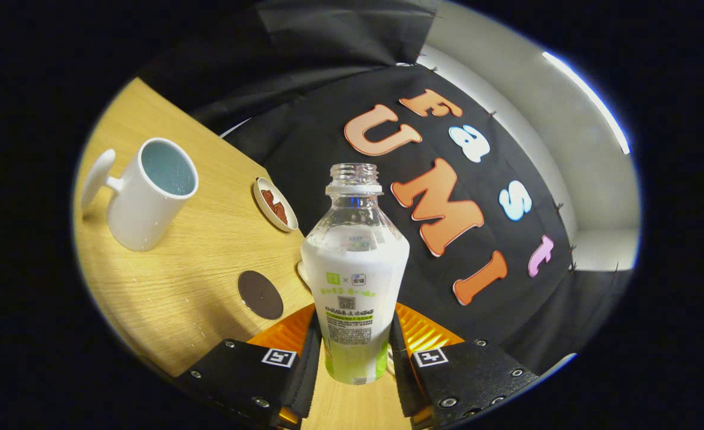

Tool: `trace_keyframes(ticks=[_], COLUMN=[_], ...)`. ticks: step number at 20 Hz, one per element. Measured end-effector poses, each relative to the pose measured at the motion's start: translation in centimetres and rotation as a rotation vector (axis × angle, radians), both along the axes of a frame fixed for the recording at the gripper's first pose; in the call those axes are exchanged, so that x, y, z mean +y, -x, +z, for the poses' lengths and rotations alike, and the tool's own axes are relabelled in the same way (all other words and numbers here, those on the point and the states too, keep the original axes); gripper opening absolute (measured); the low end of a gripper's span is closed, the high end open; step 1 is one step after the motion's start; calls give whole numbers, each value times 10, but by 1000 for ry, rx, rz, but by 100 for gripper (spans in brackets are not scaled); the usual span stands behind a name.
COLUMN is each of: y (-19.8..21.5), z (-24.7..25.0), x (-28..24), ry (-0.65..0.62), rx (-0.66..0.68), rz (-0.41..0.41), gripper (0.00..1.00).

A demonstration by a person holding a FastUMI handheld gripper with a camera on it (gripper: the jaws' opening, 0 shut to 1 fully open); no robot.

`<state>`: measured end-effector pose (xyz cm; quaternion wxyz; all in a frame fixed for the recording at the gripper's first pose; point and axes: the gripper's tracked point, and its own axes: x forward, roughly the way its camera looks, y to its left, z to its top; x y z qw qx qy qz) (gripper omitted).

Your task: Take the bottle from table, then pour the juice into the cup, finally place the bottle on the coaster

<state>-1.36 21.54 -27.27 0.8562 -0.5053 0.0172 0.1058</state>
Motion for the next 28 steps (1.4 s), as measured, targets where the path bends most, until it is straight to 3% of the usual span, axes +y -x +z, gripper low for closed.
trace_keyframes(ticks=[19, 28], y=[-10, -12], z=[12, 17], x=[46, 55], ry=[427, 516], rx=[-263, -339], rz=[182, 229], gripper=[56, 56])
